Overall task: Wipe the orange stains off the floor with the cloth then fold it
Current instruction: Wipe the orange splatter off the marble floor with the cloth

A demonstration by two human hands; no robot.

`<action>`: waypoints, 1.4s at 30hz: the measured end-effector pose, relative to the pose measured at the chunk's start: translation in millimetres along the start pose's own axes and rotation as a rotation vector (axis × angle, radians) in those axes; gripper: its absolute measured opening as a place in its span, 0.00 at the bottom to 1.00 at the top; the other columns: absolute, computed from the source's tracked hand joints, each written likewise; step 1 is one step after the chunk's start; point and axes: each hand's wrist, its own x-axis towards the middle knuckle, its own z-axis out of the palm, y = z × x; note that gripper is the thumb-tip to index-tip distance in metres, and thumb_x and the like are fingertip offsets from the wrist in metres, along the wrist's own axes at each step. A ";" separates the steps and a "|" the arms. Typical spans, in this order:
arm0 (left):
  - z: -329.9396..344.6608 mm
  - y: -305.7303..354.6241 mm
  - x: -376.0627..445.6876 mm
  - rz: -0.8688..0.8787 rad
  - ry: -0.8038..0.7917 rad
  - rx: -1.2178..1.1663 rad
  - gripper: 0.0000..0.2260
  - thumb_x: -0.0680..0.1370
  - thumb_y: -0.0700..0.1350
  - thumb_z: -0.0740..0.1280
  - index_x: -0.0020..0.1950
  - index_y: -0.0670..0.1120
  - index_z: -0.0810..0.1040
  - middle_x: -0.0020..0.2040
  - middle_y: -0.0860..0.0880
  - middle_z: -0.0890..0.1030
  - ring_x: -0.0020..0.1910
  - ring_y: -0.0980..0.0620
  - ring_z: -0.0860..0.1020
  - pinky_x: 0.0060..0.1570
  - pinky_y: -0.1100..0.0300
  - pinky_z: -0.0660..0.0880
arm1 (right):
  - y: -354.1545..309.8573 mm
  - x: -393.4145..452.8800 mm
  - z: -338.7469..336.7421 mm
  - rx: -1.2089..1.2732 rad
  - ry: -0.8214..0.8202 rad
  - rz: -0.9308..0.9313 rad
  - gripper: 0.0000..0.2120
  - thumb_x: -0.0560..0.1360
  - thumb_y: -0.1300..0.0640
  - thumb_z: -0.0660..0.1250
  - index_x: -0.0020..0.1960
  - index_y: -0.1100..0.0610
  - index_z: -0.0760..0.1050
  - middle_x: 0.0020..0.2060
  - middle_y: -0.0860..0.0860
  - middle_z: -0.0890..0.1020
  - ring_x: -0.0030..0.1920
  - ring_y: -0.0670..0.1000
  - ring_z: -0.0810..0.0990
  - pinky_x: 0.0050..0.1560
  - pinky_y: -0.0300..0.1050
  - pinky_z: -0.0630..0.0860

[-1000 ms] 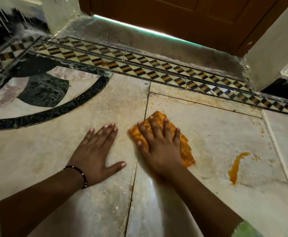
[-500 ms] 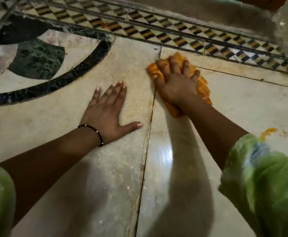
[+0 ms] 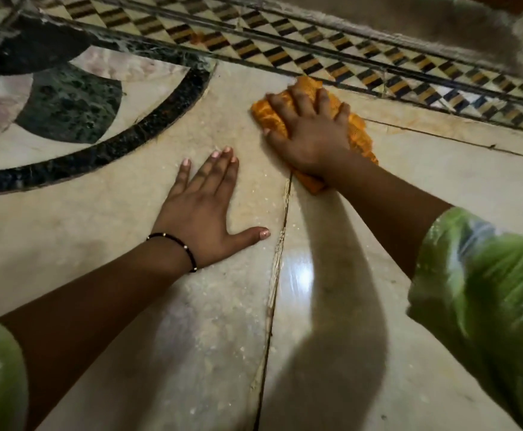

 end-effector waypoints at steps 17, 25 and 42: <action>-2.6 0.2 -0.8 -0.038 -0.017 -0.022 0.41 0.73 0.71 0.46 0.78 0.46 0.49 0.78 0.50 0.49 0.76 0.52 0.49 0.74 0.53 0.42 | 10.5 -164.1 12.5 -0.014 -0.062 -0.202 0.32 0.77 0.32 0.43 0.77 0.40 0.41 0.78 0.51 0.43 0.75 0.64 0.35 0.68 0.73 0.39; 3.1 -0.5 1.3 -0.029 0.032 -0.022 0.40 0.73 0.69 0.48 0.77 0.46 0.53 0.78 0.50 0.52 0.76 0.52 0.50 0.74 0.50 0.45 | 104.0 -234.8 11.1 -0.051 -0.059 -0.021 0.32 0.73 0.27 0.41 0.74 0.32 0.40 0.78 0.47 0.47 0.77 0.60 0.46 0.71 0.68 0.47; -0.6 2.3 -12.2 -0.057 0.061 -0.074 0.42 0.71 0.70 0.48 0.77 0.44 0.51 0.78 0.46 0.52 0.76 0.48 0.50 0.74 0.48 0.42 | 91.1 -330.5 23.3 -0.137 -0.184 -0.278 0.33 0.74 0.29 0.50 0.77 0.38 0.52 0.77 0.49 0.57 0.76 0.62 0.55 0.68 0.69 0.53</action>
